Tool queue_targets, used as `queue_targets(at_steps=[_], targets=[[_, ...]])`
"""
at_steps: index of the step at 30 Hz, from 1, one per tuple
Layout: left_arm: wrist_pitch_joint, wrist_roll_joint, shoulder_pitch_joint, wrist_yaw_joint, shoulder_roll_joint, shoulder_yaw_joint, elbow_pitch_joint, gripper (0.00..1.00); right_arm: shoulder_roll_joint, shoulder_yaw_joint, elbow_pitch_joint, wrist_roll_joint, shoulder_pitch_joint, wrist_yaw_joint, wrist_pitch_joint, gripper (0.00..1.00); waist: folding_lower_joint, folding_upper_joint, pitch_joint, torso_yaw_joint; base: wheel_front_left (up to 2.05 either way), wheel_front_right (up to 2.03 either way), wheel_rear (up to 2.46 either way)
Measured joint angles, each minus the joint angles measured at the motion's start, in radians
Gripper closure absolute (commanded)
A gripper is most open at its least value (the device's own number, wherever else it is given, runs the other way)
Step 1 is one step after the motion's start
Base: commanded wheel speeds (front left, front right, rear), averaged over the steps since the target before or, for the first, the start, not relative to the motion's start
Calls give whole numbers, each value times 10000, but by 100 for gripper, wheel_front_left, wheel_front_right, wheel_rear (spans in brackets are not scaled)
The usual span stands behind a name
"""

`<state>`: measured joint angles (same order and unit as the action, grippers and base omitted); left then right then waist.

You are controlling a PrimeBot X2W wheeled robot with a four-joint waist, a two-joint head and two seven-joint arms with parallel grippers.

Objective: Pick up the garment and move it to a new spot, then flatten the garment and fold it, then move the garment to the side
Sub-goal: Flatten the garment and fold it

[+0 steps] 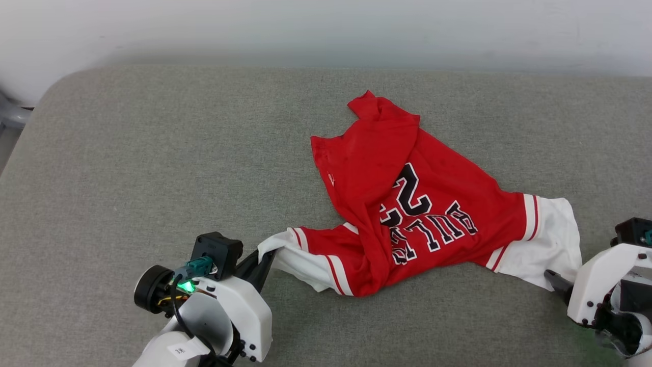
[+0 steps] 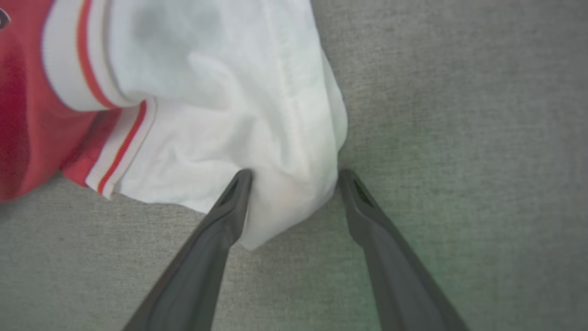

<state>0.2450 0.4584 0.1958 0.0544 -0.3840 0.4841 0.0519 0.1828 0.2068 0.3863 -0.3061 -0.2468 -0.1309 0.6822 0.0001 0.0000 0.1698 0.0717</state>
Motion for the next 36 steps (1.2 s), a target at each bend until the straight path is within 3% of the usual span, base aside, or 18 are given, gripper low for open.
queue_targets(at_steps=[3,4,6,14,26,30,36], targets=[[-157,-6,14,63,42,-27,-36,100,157,-125,583,19,-314,0,658,0,0,0,83,103,0,0,0],[-198,-6,21,67,48,-35,-52,100,178,-111,731,-2,-393,2,846,53,-1,-1,95,141,0,0,0],[-322,23,16,77,71,-69,-102,100,211,-71,872,-29,-502,2,1122,100,0,-1,80,198,0,0,0],[-924,238,-273,447,105,-568,-134,100,171,-165,184,-151,-312,2,763,100,0,0,-428,183,0,0,0],[-1605,518,-105,1043,-370,-1965,1003,100,226,-73,-4567,291,664,-4,545,100,-2,0,-1744,-60,0,0,0],[-1615,761,1161,784,-464,-2320,732,100,240,-36,-5037,476,-279,-4,219,100,-2,0,-1731,-158,0,0,0],[-1956,1204,3752,58,-245,-2604,-828,100,380,-134,-4516,826,-2541,-4,-410,100,-1,0,-1359,-145,0,0,0]])
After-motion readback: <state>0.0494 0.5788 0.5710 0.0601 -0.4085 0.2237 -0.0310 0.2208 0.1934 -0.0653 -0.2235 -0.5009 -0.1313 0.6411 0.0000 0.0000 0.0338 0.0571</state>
